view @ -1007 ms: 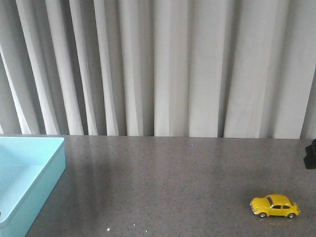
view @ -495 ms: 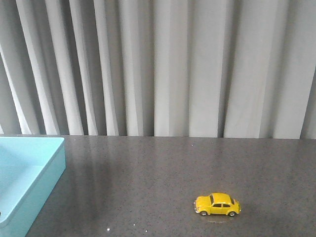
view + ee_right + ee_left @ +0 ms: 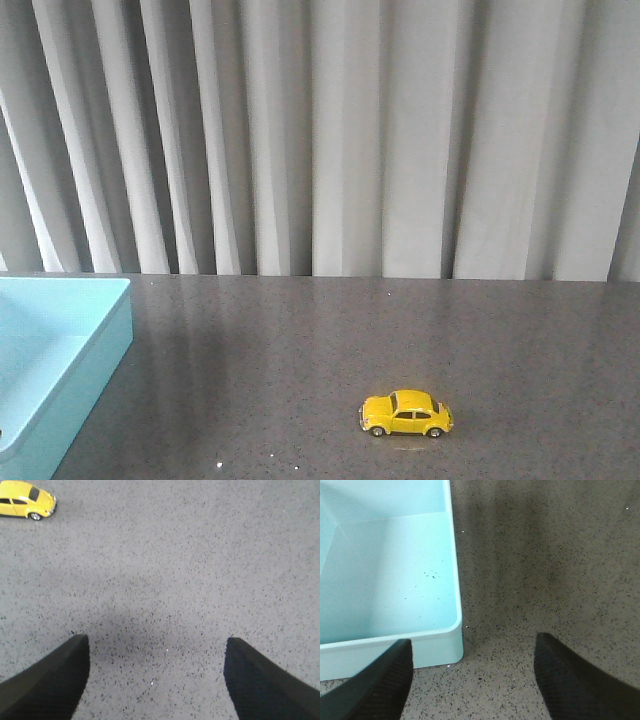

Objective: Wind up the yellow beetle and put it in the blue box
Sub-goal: 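Release the car and raise the right gripper away, then reach the left gripper across to the yellow car and grasp it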

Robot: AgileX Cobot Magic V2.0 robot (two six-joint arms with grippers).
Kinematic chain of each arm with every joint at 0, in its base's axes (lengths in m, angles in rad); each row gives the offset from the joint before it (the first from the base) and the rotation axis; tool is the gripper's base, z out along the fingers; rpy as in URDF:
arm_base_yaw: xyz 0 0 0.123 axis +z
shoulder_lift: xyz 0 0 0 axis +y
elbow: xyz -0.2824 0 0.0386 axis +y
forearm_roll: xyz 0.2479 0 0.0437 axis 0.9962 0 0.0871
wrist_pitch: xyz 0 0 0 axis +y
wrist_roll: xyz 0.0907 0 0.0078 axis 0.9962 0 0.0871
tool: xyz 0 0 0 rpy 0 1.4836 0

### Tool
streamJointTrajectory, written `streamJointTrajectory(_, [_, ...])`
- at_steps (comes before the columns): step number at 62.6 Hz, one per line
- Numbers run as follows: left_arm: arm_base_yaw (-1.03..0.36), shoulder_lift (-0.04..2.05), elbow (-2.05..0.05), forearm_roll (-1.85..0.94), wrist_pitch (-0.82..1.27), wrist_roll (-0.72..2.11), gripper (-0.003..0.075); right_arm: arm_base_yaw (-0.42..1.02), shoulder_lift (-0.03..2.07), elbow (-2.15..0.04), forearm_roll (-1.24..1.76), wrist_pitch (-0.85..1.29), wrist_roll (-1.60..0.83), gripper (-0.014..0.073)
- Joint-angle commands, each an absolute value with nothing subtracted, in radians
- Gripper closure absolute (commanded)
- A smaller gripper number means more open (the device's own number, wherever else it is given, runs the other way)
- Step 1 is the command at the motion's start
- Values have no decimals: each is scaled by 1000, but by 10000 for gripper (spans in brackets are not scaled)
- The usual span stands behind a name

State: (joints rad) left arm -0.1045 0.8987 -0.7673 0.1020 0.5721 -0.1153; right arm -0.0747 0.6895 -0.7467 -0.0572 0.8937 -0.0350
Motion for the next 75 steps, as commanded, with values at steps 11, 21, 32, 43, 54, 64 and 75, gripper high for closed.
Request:
streamJointTrajectory(11, [-101,894,-802,100,511,-117,216,-72,667,-747,-68,816,-35,54])
streamJointTrajectory(21, [-101,894,-802,98,511,-120,216,-72,667,-747,-68,824,-34,54])
streamJointTrajectory(32, [-101,908,-819,97,506,-102,216,-72,667,-747,-71,833,-34,54])
streamJointTrajectory(43, [-111,1014,-954,-7,536,93,216,-72,667,-747,-71,833,-34,54])
streamJointTrajectory(54, [-176,1178,-1104,-186,539,381,216,-72,667,-747,-71,833,-34,54])
streamJointTrajectory(64, [-249,1349,-1234,-310,565,576,216,-72,667,-747,-71,833,-34,54])
streamJointTrajectory(75, [-336,1540,-1396,-401,633,757,171,-72,667,-747,-71,833,-34,54])
